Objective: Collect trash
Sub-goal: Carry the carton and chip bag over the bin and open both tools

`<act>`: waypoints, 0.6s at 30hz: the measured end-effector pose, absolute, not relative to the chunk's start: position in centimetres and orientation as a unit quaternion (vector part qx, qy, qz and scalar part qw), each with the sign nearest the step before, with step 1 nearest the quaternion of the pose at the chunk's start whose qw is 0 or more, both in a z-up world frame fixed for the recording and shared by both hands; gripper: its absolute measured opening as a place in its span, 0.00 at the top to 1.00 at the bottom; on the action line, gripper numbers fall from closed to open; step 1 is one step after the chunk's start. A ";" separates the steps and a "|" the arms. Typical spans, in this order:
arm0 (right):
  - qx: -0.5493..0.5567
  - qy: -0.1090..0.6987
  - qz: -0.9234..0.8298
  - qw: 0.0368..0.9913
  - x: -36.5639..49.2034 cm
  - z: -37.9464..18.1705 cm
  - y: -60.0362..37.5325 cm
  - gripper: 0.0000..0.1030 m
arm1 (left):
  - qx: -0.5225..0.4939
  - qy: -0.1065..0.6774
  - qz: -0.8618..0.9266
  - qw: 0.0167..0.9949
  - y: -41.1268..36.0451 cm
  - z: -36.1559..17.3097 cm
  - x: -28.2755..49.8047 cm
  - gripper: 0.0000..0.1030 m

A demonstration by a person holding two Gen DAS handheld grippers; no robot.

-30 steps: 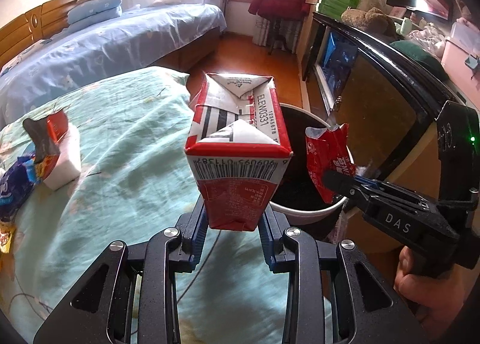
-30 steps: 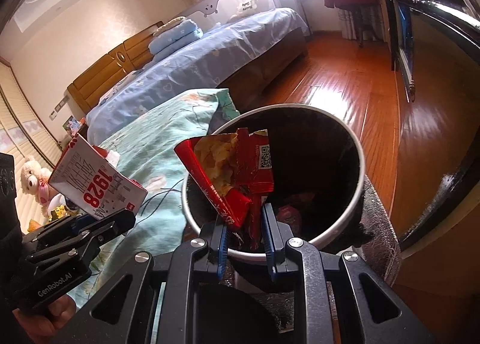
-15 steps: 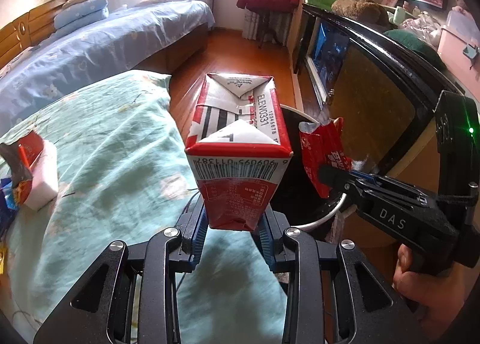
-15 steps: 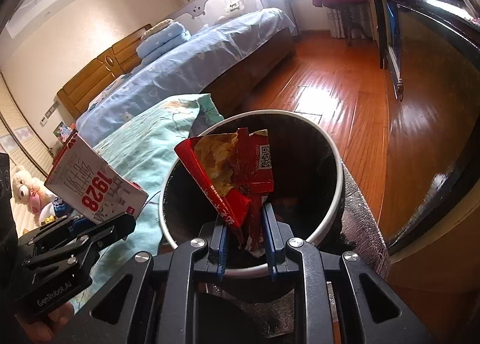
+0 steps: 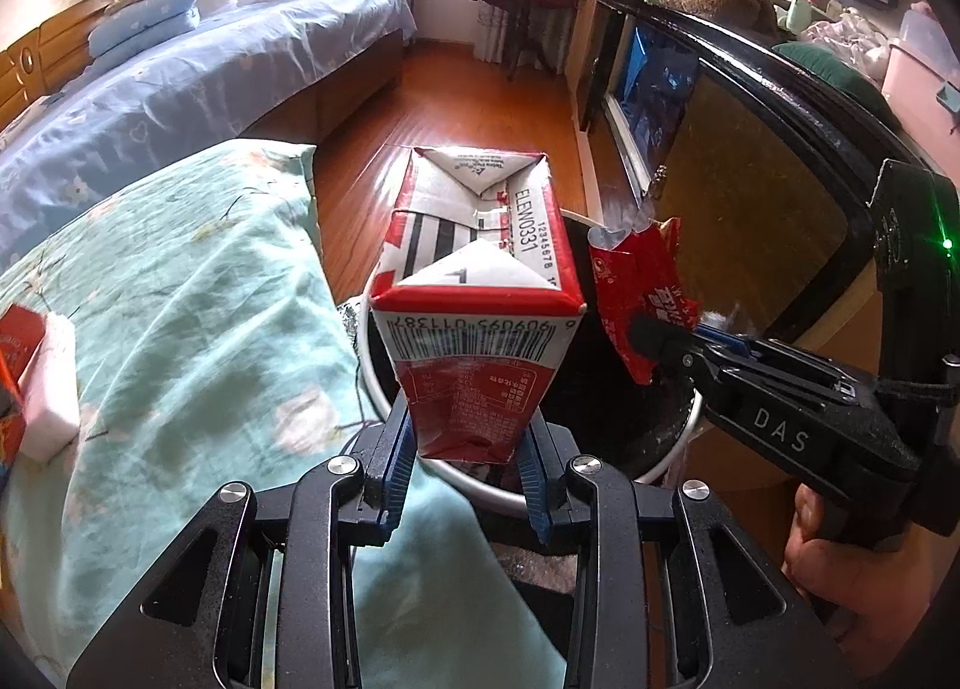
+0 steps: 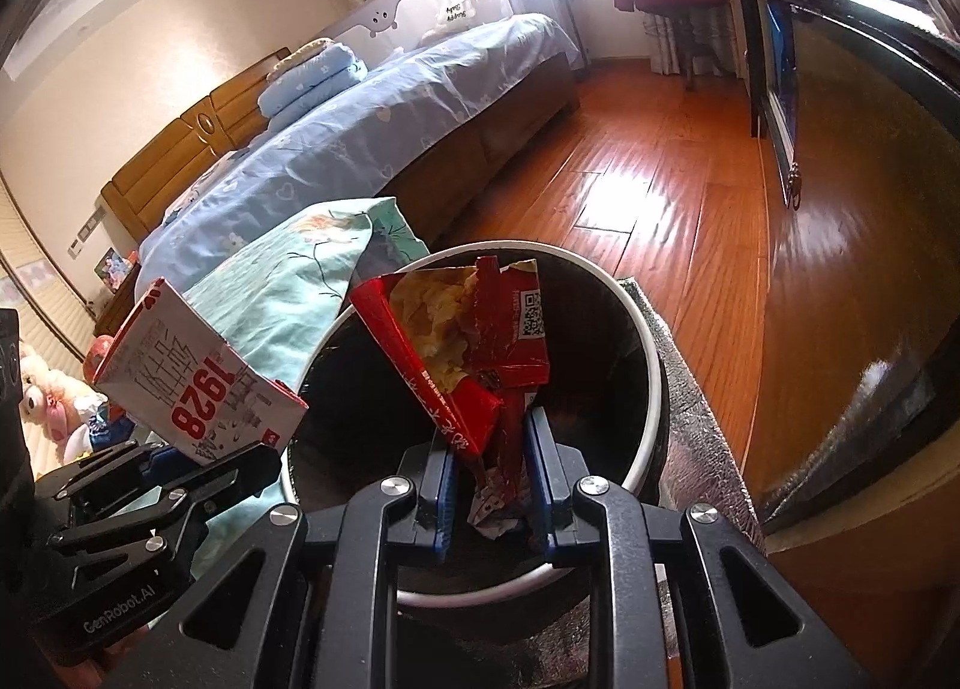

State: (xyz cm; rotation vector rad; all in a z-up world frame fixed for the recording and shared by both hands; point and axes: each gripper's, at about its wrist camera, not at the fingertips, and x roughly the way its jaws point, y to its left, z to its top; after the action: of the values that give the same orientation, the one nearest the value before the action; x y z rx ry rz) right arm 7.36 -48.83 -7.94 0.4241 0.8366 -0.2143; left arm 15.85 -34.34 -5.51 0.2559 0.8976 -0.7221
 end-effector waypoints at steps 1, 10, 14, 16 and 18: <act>0.205 0.403 -0.103 0.886 7.4 -8.0 -49.0 0.79 | 0.121 0.425 -0.341 0.830 -34.6 -5.6 16.0 0.71; 0.213 0.412 -0.106 0.880 7.9 -8.8 -50.5 0.77 | 0.120 0.440 -0.337 0.824 -36.0 -6.4 17.1 0.71; 0.215 0.414 -0.106 0.878 8.3 -8.9 -50.7 0.76 | 0.118 0.444 -0.339 0.821 -36.4 -6.5 17.6 0.71; 0.214 0.416 -0.104 0.878 8.6 -8.9 -50.8 0.75 | 0.118 0.446 -0.341 0.819 -36.6 -6.5 17.7 0.71; 0.213 0.417 -0.103 0.878 8.8 -8.8 -50.8 0.69 | 0.115 0.447 -0.339 0.820 -36.3 -6.4 17.6 0.70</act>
State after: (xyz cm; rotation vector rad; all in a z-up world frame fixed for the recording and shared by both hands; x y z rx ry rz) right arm 8.82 -50.83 -8.84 0.4447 0.8694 -0.2141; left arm 17.59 -36.30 -6.43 0.2444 0.9517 -0.7222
